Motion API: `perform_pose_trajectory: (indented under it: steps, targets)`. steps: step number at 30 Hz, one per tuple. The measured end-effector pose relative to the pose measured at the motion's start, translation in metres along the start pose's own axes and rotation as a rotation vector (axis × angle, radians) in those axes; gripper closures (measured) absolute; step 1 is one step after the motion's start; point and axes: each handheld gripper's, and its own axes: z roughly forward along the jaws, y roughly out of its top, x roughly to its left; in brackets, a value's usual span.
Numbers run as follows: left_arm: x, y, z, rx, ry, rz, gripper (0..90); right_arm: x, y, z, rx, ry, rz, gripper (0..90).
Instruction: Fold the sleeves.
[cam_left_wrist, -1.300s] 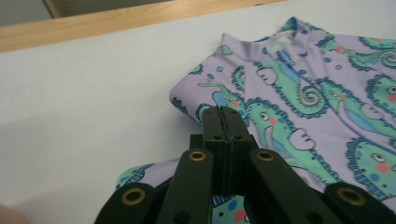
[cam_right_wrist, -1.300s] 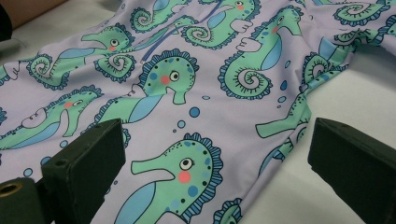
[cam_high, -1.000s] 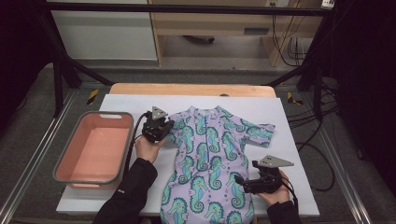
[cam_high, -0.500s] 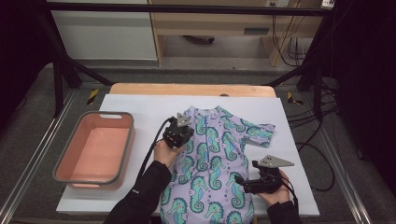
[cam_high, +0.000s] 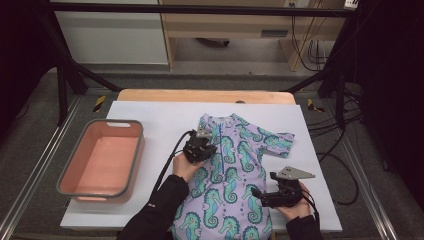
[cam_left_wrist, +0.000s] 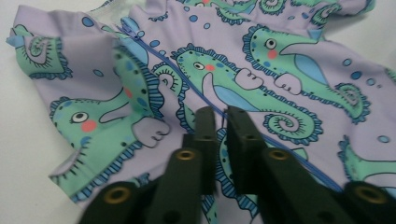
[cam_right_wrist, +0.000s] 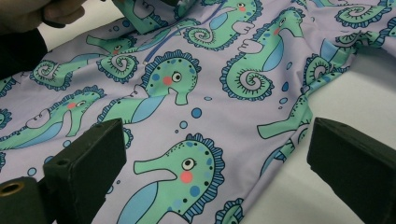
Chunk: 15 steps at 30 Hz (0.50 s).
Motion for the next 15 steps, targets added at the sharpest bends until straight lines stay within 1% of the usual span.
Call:
perform_pose_trajectory:
  steps: [1, 2, 3, 5, 6, 7, 9, 10, 11, 13, 15]
  targets:
    - [0.001, 0.001, -0.003, -0.009, 0.000, 0.000, 73.5, 0.000, 0.000, 0.000, -0.001, -0.002, 0.001, 5.2]
    - [0.001, 0.002, -0.006, -0.018, 0.003, -0.001, 68.3, 0.000, 0.000, 0.000, 0.000, -0.001, 0.002, 5.2]
    - [0.002, 0.003, -0.010, -0.035, 0.017, -0.004, 62.0, 0.000, 0.000, 0.000, -0.001, 0.000, 0.001, 5.2]
    - [0.005, 0.004, -0.017, -0.056, 0.047, -0.004, 52.6, 0.001, 0.000, 0.000, -0.002, -0.001, 0.000, 5.2]
    - [0.007, 0.004, -0.019, -0.060, 0.056, -0.013, 45.7, 0.001, 0.000, 0.000, -0.001, -0.001, 0.001, 5.2]
    - [0.009, 0.004, -0.021, -0.060, 0.063, -0.029, 41.1, 0.000, 0.000, 0.000, 0.001, -0.001, -0.003, 5.2]
    - [0.015, 0.003, -0.022, -0.049, 0.083, -0.066, 34.3, 0.001, 0.000, 0.001, 0.001, -0.001, -0.002, 5.2]
    - [0.018, 0.002, -0.022, -0.041, 0.097, -0.077, 31.6, 0.001, 0.000, 0.001, -0.001, -0.001, -0.003, 5.3]
    - [0.020, 0.001, -0.022, -0.035, 0.109, -0.087, 31.2, 0.001, 0.000, 0.001, -0.001, -0.001, -0.003, 5.2]
    - [0.026, -0.002, -0.020, -0.016, 0.125, -0.112, 27.3, 0.001, 0.000, 0.001, 0.001, -0.001, -0.001, 5.3]
    - [0.032, -0.005, -0.018, 0.009, 0.128, -0.137, 24.3, 0.001, 0.000, 0.001, 0.002, -0.001, -0.003, 5.3]
